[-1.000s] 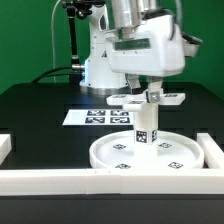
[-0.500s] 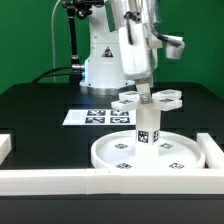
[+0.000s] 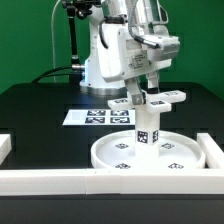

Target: Assemble round table

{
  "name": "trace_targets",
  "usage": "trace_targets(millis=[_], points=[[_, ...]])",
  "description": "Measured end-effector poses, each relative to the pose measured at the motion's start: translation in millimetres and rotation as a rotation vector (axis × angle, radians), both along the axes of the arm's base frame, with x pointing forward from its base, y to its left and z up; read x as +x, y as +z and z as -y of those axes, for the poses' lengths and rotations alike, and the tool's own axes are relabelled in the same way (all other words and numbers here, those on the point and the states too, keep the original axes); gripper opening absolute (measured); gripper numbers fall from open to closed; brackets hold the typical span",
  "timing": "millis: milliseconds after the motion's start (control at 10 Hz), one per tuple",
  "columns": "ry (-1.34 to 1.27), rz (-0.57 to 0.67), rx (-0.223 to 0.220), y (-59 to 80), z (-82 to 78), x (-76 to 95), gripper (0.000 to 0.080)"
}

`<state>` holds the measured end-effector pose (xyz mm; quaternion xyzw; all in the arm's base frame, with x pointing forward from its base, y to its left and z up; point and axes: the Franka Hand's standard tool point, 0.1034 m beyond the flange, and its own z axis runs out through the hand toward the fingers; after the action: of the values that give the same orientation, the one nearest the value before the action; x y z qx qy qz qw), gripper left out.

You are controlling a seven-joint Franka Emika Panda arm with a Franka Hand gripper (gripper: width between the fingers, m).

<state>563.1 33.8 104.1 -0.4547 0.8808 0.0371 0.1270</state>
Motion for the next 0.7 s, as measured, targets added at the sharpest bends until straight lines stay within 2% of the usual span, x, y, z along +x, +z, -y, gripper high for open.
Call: trace_targets(millis=[100, 200, 300, 400, 700], points=[[0.005, 0.0, 0.0, -0.5, -0.7, -0.3, 0.045], [0.038, 0.0, -0.002, 0.7, -1.0, -0.6, 0.0592], [0.086, 0.003, 0.007, 8.6, -1.7, -0.4, 0.0592], [0.105, 0.018, 0.009, 17.2, -2.3, 2.0, 0.0639], [0.114, 0.044, 0.022, 35.0, -9.6, 6.9, 0.0648]])
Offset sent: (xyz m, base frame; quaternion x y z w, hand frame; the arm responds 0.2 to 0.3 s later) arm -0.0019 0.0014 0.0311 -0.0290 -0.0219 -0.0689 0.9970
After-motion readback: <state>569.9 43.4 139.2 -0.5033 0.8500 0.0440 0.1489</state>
